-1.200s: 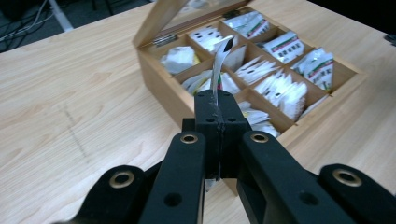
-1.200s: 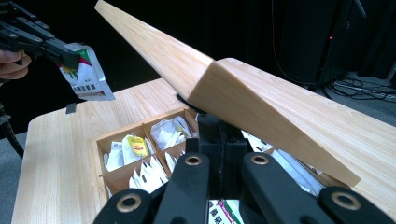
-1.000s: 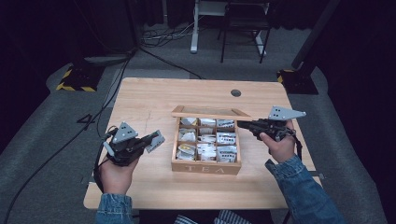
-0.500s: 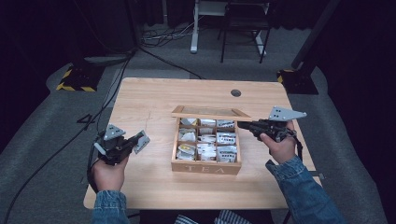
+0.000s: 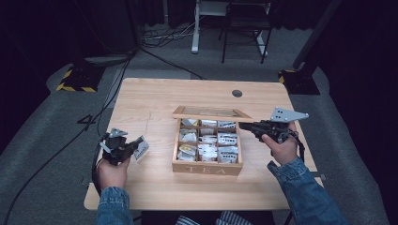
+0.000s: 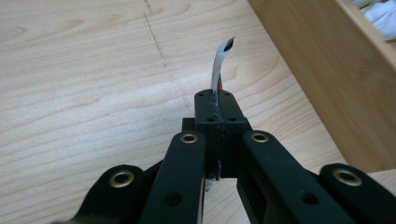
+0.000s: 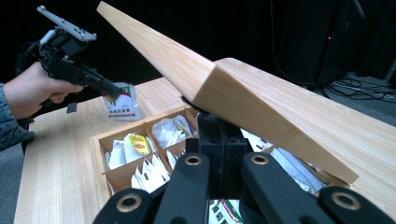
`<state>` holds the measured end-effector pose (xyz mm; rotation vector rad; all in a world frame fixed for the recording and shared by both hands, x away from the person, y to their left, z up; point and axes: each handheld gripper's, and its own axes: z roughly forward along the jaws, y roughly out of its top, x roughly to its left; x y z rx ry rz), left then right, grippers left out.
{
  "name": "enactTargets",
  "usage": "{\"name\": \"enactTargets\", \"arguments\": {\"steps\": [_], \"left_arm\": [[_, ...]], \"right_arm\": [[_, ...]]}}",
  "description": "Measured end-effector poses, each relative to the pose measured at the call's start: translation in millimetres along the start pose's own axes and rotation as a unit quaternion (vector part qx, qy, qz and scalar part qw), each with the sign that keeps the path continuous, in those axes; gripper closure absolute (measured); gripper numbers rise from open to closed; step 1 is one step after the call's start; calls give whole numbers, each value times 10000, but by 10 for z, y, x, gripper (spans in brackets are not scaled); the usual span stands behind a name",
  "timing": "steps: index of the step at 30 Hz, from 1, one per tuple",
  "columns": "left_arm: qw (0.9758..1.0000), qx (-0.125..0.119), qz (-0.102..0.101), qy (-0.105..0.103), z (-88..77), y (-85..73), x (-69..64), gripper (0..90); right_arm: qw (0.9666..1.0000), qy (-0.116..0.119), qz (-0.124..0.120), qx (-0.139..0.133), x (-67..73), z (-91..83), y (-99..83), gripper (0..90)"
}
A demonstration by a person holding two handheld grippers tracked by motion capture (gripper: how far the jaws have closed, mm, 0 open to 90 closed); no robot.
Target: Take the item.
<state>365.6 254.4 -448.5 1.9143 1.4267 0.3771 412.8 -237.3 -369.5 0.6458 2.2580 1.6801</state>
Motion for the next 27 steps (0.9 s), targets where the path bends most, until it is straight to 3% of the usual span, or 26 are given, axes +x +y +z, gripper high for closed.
{"name": "enactTargets", "arguments": {"steps": [7, 11, 13, 14, 15, 19, 22, 27], "left_arm": [[9997, -80, -222, -101, 42, -52, 70, 898], [9997, -81, -189, 130, 33, -35, 76, 859], [9986, -196, -397, 294, 29, -22, 91, 616], [9981, -236, -496, 278, 23, -21, 103, 526], [9978, -250, -530, 310, 14, -18, 111, 478], [9955, -88, -457, 827, 1, 6, 86, 309], [9949, -251, -391, 891, -71, 28, 53, 285], [9961, -457, -145, 740, -192, 44, -85, 288]], "right_arm": [[10000, 9, 5, 13, 4, -1, -4, 900], [10000, 8, 5, 15, 5, -1, -4, 900], [10000, 5, 5, 17, 6, -1, -4, 900], [10000, 6, 2, 17, 6, -1, -4, 900], [10000, 5, 0, 19, 6, -1, -4, 900], [10000, 4, -4, 19, 7, -1, -4, 900], [10000, 0, -7, 17, 6, -1, -3, 900], [10000, 1, -7, 21, 6, -1, -3, 900]]}}
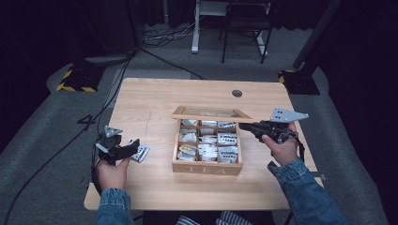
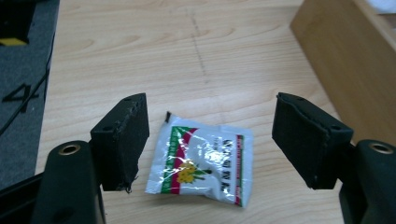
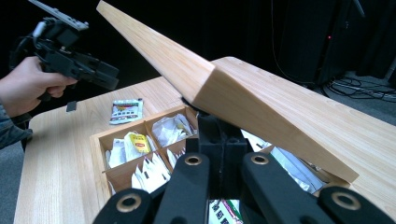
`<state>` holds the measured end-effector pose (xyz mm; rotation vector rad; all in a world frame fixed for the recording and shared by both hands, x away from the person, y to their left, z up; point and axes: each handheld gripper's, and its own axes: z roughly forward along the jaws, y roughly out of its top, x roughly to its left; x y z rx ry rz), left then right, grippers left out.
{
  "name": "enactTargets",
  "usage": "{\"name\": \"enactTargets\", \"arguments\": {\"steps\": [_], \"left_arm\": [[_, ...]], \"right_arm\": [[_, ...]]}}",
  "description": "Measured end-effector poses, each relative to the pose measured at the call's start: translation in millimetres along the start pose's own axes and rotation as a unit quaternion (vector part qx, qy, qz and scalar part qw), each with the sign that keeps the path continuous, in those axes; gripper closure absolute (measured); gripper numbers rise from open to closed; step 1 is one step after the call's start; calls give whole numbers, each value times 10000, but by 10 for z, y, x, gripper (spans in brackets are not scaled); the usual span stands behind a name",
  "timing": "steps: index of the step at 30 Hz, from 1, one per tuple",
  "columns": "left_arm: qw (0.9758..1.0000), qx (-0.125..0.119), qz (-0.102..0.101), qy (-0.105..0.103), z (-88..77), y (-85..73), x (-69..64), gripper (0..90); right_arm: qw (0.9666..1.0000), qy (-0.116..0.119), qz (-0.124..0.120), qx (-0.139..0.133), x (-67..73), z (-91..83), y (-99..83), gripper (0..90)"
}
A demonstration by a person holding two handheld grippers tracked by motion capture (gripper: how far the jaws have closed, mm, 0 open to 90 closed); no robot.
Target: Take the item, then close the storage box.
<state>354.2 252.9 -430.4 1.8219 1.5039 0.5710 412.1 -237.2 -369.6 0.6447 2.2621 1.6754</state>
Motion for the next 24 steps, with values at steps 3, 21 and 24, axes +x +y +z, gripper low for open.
{"name": "enactTargets", "arguments": {"steps": [3, 21, 24], "left_arm": [[9998, -92, 142, -114, -87, -21, -106, 303], [9957, 40, 815, -448, -200, -583, -679, 336], [9950, -153, 810, -556, -157, -687, -674, 335]], "right_arm": [[10000, 1, 1, -2, 0, 0, -1, 900], [10000, -25, -26, 40, 32, -21, -18, 900], [10000, -25, -21, 50, 41, -22, -20, 900]]}}
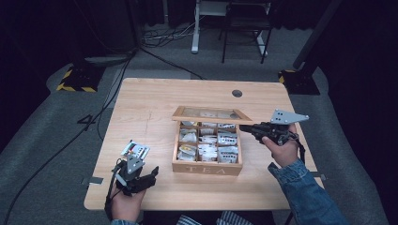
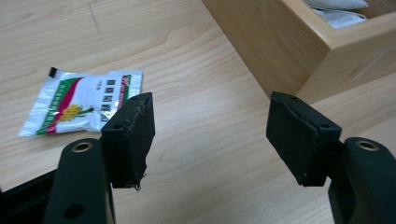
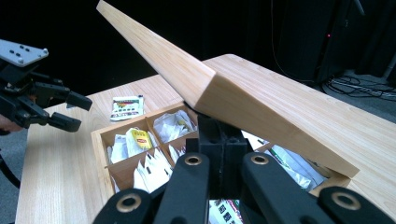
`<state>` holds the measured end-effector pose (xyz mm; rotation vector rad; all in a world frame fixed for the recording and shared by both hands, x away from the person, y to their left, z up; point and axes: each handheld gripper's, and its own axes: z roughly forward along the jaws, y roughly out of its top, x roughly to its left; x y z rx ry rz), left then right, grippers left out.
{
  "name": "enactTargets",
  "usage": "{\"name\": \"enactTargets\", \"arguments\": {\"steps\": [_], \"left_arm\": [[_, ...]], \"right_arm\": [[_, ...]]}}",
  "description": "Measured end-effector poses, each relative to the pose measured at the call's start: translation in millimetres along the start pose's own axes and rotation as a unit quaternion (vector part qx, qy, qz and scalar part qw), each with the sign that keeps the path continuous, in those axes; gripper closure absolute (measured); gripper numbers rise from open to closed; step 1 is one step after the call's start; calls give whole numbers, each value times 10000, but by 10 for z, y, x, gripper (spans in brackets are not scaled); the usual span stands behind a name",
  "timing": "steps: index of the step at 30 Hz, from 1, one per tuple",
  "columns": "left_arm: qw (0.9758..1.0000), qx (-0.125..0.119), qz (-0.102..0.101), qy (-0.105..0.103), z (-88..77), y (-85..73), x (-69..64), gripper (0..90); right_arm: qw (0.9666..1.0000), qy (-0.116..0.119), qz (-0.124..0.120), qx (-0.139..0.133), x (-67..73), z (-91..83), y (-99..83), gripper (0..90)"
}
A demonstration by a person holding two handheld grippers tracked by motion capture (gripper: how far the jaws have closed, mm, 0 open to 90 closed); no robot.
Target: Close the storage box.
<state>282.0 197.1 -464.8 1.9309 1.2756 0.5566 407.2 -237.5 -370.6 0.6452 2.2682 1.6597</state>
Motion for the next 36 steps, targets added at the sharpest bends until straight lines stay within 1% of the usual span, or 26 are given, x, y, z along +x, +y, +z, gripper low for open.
{"name": "enactTargets", "arguments": {"steps": [1, 2, 3, 5, 7, 9, 11, 12, 16, 17, 20, 21, 22, 25, 34, 36], "left_arm": [[9999, -99, -28, -11, 14, -36, -10, 336], [9999, -144, -27, -37, 31, -61, -14, 338], [9999, -145, -44, -68, 47, -76, -21, 339], [9999, -127, -42, -59, 80, -96, -40, 339], [10000, -46, -49, -12, 120, -128, -72, 339], [9999, 103, -53, -14, 170, -160, -100, 341], [9998, 179, -27, -31, 208, -182, -125, 341], [9998, 222, 15, -6, 224, -188, -126, 341], [9989, 465, -17, -8, 307, -224, -119, 340], [9988, 497, -16, 20, 325, -233, -119, 340], [9990, 457, -19, 0, 331, -237, -110, 332], [9990, 441, 4, 11, 332, -242, -112, 329], [9990, 434, 79, 25, 338, -245, -118, 320], [9991, 406, 96, 23, 344, -252, -127, 318], [9993, 354, 55, 59, 354, -256, -135, 318], [9993, 353, 52, 60, 354, -256, -135, 318]], "right_arm": [[10000, 0, -3, 0, 1, 0, 0, 900], [10000, 6, 2, -10, 1, 1, -1, 900], [10000, 5, -4, -8, 2, 1, -3, 900], [10000, 5, -12, 3, 4, 1, -6, 900], [10000, 8, -20, 9, 8, 3, -9, 900], [10000, 16, -20, 17, 13, 5, -12, 900], [10000, 20, -27, 43, 17, 3, -16, 900], [10000, 20, -27, 43, 17, 3, -16, 900], [10000, 36, -30, 49, 14, 2, -19, 900], [10000, 38, -22, 52, 14, 1, -19, 900], [10000, 50, -18, 70, 11, 1, -19, 900], [10000, 56, -15, 77, 11, 1, -19, 900], [9999, 69, -7, 99, 11, 0, -19, 900], [9999, 76, 2, 116, 13, -1, -19, 900], [9995, 200, 34, 232, 49, -41, -12, 900], [9992, 242, 17, 321, 75, -70, -11, 900]]}}
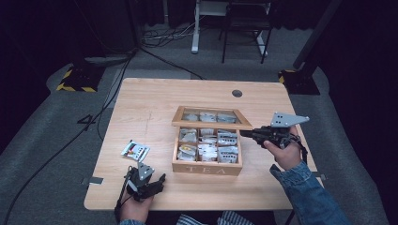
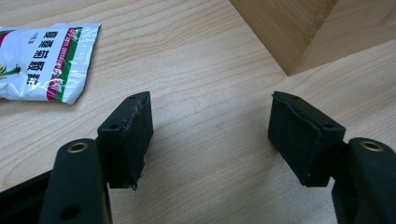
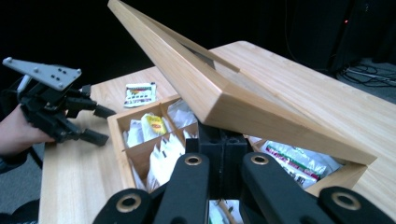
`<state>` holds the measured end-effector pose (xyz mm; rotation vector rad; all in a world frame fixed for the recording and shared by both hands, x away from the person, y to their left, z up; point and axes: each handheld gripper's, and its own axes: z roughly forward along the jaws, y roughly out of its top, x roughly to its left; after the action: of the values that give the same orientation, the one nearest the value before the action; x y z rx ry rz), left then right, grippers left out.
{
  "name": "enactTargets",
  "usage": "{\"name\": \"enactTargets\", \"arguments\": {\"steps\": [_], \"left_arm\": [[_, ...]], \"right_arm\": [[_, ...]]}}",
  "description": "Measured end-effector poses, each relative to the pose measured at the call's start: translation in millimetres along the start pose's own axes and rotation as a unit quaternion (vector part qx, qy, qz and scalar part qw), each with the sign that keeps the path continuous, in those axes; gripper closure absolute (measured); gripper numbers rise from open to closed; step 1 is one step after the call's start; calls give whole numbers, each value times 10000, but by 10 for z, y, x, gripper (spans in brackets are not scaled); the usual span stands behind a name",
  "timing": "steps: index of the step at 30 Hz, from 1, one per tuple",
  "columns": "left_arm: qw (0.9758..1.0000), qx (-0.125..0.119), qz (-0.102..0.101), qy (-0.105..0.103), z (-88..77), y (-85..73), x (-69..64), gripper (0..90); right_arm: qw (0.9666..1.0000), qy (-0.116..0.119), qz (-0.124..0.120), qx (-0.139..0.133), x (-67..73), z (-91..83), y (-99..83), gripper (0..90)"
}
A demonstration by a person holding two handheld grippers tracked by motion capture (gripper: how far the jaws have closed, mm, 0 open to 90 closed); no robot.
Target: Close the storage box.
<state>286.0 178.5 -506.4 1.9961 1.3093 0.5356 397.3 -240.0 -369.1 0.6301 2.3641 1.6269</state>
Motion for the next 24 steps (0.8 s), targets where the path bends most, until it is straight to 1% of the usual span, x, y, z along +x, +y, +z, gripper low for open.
{"name": "enactTargets", "arguments": {"steps": [1, 3, 4, 12, 18, 20, 21, 22, 24], "left_arm": [[10000, -2, 2, -2, 0, 0, 0, 318], [10000, -3, -4, -1, 0, -1, -1, 318], [10000, -3, -3, 0, 0, 0, 0, 318], [10000, -11, -5, 3, 2, -1, -1, 319], [10000, -11, -6, 3, 1, -1, -1, 318], [10000, -14, -5, 1, 2, -1, -1, 318], [10000, -13, -1, 1, 2, -1, 0, 318], [10000, -12, -2, 0, 2, -1, -1, 318], [10000, -12, -1, 4, 2, -1, -1, 318]], "right_arm": [[10000, 0, 0, 0, 0, 0, 0, 900], [9999, 42, 17, 156, 19, -24, -12, 900], [9999, 42, 17, 156, 19, -24, -12, 900], [9990, 125, 77, 432, 73, -56, -28, 900], [9978, 106, 93, 650, 137, -69, -7, 900], [9969, 99, 169, 756, 148, -68, 2, 900], [9957, 143, 276, 872, 147, -62, 3, 900], [9957, 143, 276, 872, 147, -62, 3, 900], [9943, 134, 343, 999, 147, -59, 2, 900]]}}
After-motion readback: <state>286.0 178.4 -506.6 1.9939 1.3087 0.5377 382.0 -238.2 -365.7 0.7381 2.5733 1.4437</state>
